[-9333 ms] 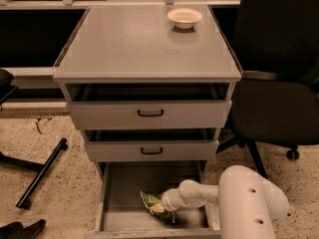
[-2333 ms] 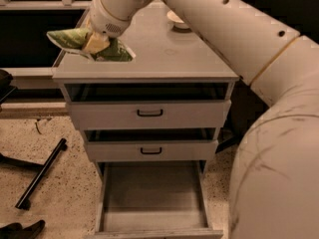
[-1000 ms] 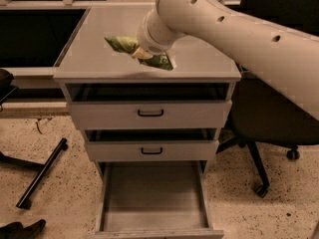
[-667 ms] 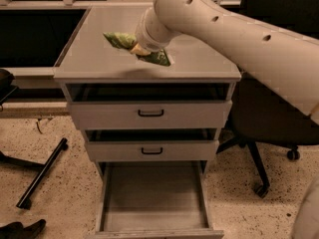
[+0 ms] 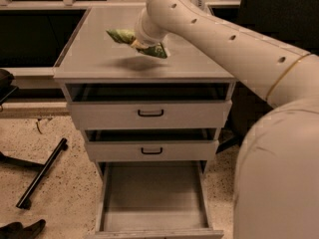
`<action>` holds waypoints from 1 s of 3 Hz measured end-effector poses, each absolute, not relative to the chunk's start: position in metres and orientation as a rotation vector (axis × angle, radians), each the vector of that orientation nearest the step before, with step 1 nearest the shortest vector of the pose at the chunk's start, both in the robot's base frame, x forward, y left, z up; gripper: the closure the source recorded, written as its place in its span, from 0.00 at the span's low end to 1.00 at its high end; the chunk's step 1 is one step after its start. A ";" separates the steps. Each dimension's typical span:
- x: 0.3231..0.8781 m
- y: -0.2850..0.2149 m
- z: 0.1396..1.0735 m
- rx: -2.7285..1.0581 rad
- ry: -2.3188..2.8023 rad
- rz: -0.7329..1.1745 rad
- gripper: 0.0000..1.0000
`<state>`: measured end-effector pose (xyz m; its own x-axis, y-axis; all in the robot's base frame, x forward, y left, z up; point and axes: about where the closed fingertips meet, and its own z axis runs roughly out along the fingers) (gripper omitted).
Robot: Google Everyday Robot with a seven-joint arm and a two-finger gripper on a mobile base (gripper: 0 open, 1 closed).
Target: Pick green jalapeno chip bag from bottom drawer and place on counter
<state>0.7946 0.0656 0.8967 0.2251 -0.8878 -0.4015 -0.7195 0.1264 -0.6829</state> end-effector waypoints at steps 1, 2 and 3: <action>0.801 0.069 0.869 -1.603 1.550 -0.144 1.00; 0.801 0.070 0.865 -1.602 1.555 -0.132 0.81; 0.801 0.070 0.865 -1.602 1.555 -0.132 0.58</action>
Offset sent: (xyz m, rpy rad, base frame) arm 0.0062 0.0028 -0.0252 0.0591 0.0427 0.0120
